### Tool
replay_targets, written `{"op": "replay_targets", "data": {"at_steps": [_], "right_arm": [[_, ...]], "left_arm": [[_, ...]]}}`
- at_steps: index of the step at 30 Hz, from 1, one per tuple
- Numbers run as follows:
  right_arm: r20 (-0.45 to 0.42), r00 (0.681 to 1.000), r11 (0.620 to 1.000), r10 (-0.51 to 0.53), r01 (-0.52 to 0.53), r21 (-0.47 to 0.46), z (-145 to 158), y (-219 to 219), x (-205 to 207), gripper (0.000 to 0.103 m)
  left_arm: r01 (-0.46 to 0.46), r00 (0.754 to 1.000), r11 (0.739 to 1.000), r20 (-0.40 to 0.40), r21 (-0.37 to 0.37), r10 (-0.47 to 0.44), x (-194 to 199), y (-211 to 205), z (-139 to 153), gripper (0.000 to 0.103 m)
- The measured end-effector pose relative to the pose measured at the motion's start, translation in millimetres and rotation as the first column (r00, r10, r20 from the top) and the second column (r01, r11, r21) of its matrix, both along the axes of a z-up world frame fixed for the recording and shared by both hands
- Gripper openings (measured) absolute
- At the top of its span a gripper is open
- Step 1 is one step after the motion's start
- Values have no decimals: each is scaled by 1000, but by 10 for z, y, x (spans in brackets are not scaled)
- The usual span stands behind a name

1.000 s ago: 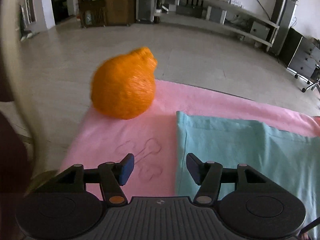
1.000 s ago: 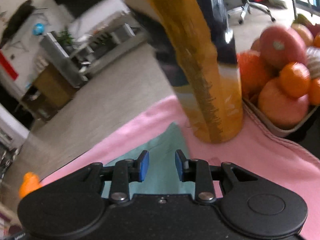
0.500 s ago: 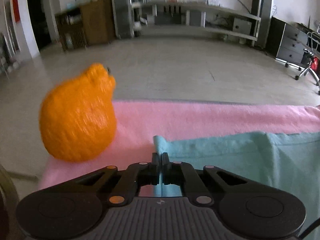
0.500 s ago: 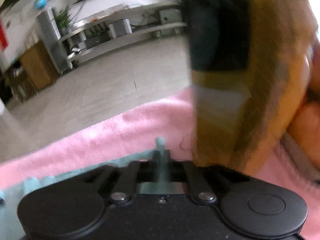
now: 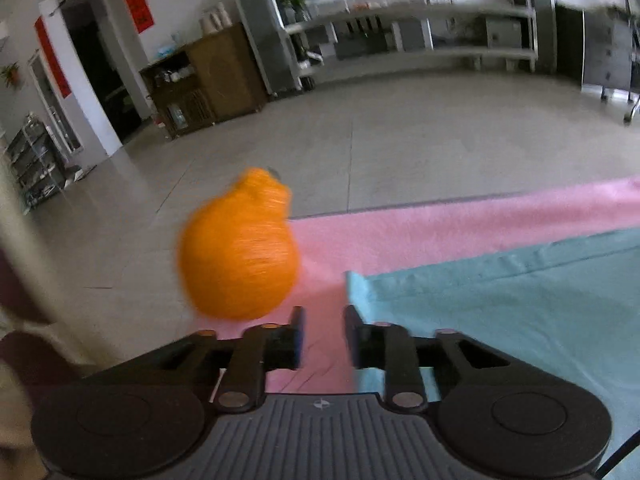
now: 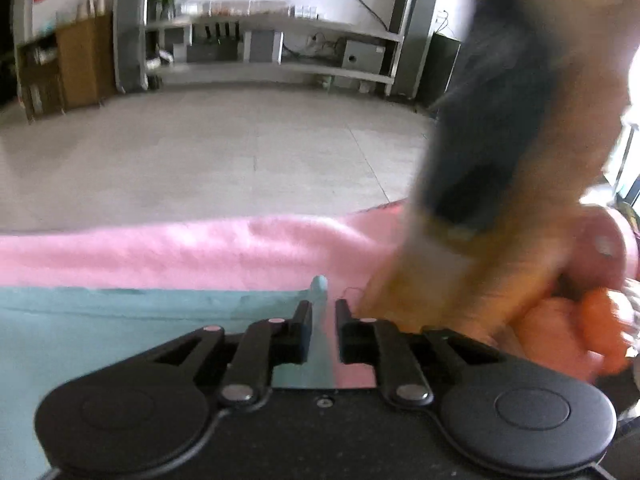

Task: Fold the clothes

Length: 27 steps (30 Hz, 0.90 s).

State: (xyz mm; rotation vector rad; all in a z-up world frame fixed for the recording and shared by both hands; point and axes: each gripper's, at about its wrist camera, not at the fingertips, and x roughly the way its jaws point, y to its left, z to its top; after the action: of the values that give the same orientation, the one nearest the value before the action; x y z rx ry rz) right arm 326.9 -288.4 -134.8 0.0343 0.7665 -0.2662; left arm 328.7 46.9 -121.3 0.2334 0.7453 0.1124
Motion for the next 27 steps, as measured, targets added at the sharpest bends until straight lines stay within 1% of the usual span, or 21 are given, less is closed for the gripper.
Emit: {"op": "replay_targets", "data": {"at_steps": [3,4,5,7,9,10,11,12,13,14,15,16,17,18,20,21,22,24,25,26,27], "right_arm": [[24,1000,991,6,-9,132,481,-111,-565,17],[38,999,985,10,-17,172,627,-149,-802,19],[53,999,977,14,-25,212,774,-186,-1046,23],[69,997,961,24,-42,274,972,-279,-1474,27],[94,995,938,27,-58,340,1074,-337,-1862,32],[107,994,925,28,-66,373,1122,-365,-2054,35],[116,993,910,31,-77,407,1126,-378,-2217,38],[121,992,897,33,-82,434,1063,-387,-2331,40],[125,992,884,33,-87,459,991,-397,-2439,42],[120,993,871,17,-73,485,824,-417,-2448,43],[114,993,858,-3,-56,511,643,-438,-2441,43],[107,994,843,-22,-39,537,462,-460,-2435,43],[99,994,827,-40,-22,561,280,-482,-2429,42],[61,996,808,-70,21,589,82,-559,-2411,41],[-58,991,791,-122,132,598,-102,-707,-2308,36],[-58,988,793,-142,149,590,-121,-775,-2256,36],[-50,985,797,-162,161,582,-129,-842,-2203,37],[-67,983,821,-172,181,542,-208,-877,-2097,37],[-92,983,820,-159,183,542,-277,-865,-2039,37],[-116,983,817,-144,184,546,-348,-850,-1981,37],[-141,982,815,-129,186,549,-419,-835,-1923,37]], "left_arm": [[37,999,999,35,-9,-36,-626,132,341,31],[47,998,999,41,-10,-46,-863,179,433,31],[58,997,998,44,-33,-57,-1091,236,501,32],[82,996,993,52,-85,-78,-1545,352,631,33],[100,995,981,47,-166,-93,-1937,500,660,37],[102,995,973,38,-209,-96,-2057,552,608,38],[79,997,962,14,-260,-78,-2087,567,486,39],[51,998,949,-13,-311,-58,-2108,577,358,38],[23,998,933,-41,-360,-40,-2128,587,230,32],[-7,997,913,-69,-408,-24,-2149,597,102,24],[-44,993,889,-117,-455,-11,-2105,604,-21,20],[-57,990,873,-139,-485,-13,-2040,589,-94,13],[-68,988,856,-156,-513,-16,-1975,570,-161,16],[-60,990,877,-143,-477,-10,-1923,516,-192,16],[-55,992,922,-122,-384,8,-1863,410,-265,15],[-59,993,940,-120,-335,20,-1857,365,-313,15],[-74,989,942,-142,-327,29,-1810,361,-377,15],[-115,978,932,-204,-345,46,-1733,393,-509,16],[-136,971,927,-231,-350,55,-1709,411,-563,16],[-156,966,928,-250,-338,71,-1682,420,-613,22],[-161,966,930,-248,-331,79,-1704,433,-620,22]]}}
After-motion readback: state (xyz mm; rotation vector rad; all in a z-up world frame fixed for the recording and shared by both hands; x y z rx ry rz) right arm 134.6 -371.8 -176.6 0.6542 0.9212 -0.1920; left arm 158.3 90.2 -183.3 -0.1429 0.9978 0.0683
